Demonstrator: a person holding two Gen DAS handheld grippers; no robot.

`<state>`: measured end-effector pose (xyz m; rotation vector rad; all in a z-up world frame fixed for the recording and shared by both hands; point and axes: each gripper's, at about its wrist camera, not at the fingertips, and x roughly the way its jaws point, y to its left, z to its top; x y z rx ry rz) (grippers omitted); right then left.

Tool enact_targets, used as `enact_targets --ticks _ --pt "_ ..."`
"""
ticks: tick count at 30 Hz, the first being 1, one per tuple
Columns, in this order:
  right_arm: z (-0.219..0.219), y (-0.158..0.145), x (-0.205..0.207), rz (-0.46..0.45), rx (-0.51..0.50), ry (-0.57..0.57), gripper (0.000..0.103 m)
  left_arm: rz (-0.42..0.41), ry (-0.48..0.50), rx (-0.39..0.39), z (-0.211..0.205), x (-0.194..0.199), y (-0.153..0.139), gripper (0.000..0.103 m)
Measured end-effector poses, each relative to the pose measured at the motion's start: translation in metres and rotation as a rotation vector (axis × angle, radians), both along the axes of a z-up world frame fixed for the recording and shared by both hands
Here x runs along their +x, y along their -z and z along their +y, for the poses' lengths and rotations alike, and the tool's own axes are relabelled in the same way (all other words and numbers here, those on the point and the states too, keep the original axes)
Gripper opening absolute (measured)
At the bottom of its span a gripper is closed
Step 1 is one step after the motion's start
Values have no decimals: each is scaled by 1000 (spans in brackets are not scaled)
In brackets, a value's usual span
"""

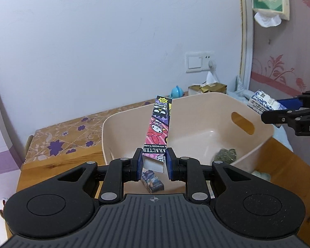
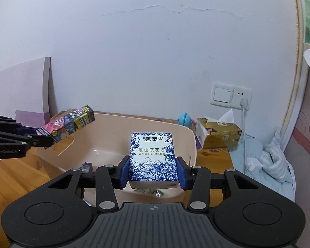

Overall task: Organize objects
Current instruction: 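Lift the pink box with left tool while right tool carries the tea box over the basket, then open left tool releasing the pink box while right tool drops the tea box into basket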

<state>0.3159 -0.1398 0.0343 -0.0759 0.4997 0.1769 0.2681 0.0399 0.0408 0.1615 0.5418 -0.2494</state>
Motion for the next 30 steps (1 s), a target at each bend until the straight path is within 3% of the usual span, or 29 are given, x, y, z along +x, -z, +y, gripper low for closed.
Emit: enact_targets --ticks 7,22,30 --pt "5 10 35 45 -18 -21 43 51 7 39 -12 42 8 23" --pt "18 36 92 218 -83 -88 43 273 105 243 -49 105 53 23" --pt "21 48 103 283 -172 -92 44 370 123 235 -48 119 61 24"
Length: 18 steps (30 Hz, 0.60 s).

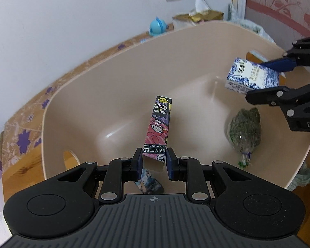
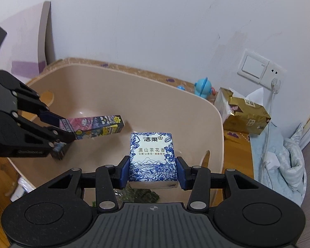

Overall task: Organize objects
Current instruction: 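Open left tool releasing the pink box while right tool drops the tea box into basket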

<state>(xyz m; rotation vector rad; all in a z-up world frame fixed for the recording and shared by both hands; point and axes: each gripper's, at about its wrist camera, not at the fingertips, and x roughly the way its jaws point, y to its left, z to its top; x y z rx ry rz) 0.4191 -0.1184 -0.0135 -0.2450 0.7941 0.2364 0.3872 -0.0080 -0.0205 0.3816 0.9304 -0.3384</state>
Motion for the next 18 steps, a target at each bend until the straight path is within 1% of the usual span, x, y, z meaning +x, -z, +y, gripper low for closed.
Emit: enact_targets --ticks 2,7,8,9,10,11,12,13,14,15,16,18 --pt "0 2 2 12 -23 4 44 19 -6 4 0 2 0 24" --pt "0 2 2 21 -41 -8 44 48 -28 20 -1 5 1 24" --pt "1 2 2 24 -47 -11 44 54 -32 26 -3 6 1 26" --pt "0 3 3 26 -52 -14 45 53 -35 30 -3 6 0 32" --pt "0 2 3 25 -57 -13 53 44 -41 29 -3 6 -1 37" --pt "-1 2 3 25 -52 -11 52 33 -40 24 -3 5 -3 50" --pt "-3 1 3 24 -41 -12 55 11 -34 21 -3 3 -6 66" --pt "-4 0 1 21 -26 -12 57 -14 -36 21 -3 1 -9 72" --pt "-6 -2 -1 17 -9 -12 59 -32 -40 18 -3 0 -11 80" --pt "-6 -3 -3 13 0 -11 62 -42 -46 18 -3 0 -13 82" --pt "-6 -5 -5 6 4 -8 64 -44 -51 20 -2 0 -14 82" --pt "-6 -9 -10 -13 0 -2 79 -50 -56 30 -3 -1 -15 82"
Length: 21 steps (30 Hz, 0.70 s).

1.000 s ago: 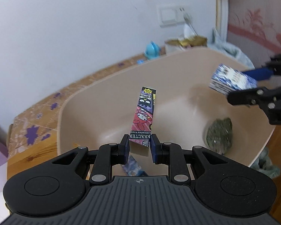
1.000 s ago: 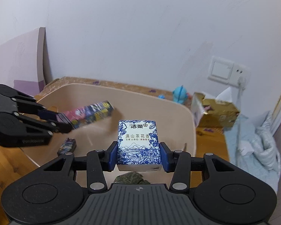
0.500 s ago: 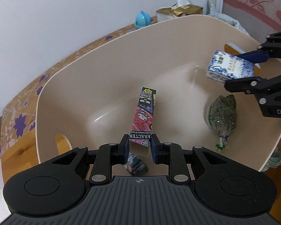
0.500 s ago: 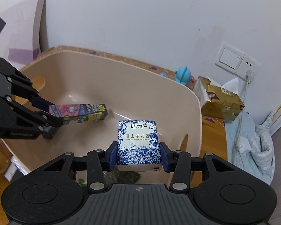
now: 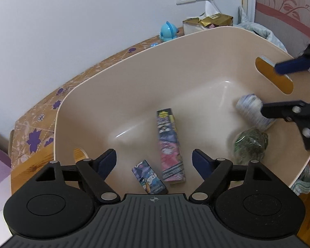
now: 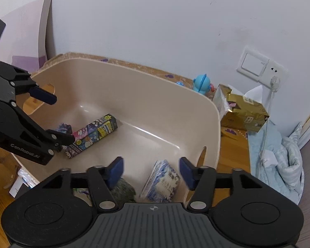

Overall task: Organize objects
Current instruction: 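Open left tool releasing the pink box while right tool drops the tea box into basket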

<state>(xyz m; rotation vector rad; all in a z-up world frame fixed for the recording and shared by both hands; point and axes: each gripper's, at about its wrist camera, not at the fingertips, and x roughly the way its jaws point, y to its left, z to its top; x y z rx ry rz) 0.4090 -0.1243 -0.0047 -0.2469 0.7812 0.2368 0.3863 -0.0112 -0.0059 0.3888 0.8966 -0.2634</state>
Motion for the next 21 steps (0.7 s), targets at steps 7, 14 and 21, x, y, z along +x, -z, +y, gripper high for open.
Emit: enact_targets --ticks 7,14,21 --pt "-2 -18 -17 -65 2 -5 100 -79 -26 -60 6 -11 -15 82" --pt "-1 -36 -34 -120 13 -3 103 -147 -40 -77 13 -27 -39 86" --pt "1 -45 -52 -157 14 -1 103 -178 -59 -120 26 -46 -51 87"
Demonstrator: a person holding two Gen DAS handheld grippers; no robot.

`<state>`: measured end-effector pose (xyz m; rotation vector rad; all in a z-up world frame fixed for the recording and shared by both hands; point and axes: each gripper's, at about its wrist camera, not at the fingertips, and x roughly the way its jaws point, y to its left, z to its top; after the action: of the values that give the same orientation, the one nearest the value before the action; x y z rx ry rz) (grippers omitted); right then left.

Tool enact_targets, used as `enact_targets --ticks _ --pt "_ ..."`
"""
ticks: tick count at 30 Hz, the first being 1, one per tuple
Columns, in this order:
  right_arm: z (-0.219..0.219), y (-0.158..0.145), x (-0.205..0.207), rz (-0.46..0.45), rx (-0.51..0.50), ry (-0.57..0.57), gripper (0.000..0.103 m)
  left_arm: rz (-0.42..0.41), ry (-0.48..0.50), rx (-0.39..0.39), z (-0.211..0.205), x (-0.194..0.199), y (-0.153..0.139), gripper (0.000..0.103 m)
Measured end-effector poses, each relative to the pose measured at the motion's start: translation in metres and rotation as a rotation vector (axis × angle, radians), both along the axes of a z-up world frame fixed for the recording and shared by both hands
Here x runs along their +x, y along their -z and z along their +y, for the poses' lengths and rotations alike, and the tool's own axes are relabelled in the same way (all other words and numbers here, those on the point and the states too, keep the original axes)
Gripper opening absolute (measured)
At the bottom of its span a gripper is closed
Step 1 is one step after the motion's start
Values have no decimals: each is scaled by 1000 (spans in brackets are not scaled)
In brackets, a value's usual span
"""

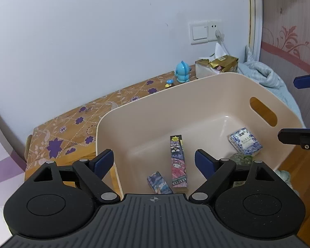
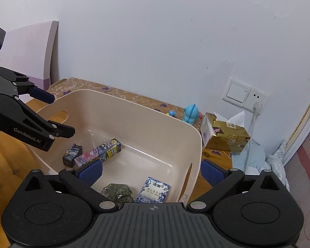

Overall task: Organize objects
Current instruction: 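Open left tool releasing the pink box while right tool drops the tea box into basket, then withdraw both tools from the basket toward the remaining items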

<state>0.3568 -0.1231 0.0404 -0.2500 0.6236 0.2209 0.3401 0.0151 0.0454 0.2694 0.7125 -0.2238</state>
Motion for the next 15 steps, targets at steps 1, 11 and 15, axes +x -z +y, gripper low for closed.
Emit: enact_targets --ticks 1,11,15 --pt "1 -1 -3 -8 -2 2 103 -3 -1 -4 1 -4 -2 87" --pt "-8 -2 -30 -23 14 24 103 -64 -12 -11 13 -40 -11 88" --pt "-13 3 -41 -11 -7 27 103 -74 -13 -20 15 -54 -12 88"
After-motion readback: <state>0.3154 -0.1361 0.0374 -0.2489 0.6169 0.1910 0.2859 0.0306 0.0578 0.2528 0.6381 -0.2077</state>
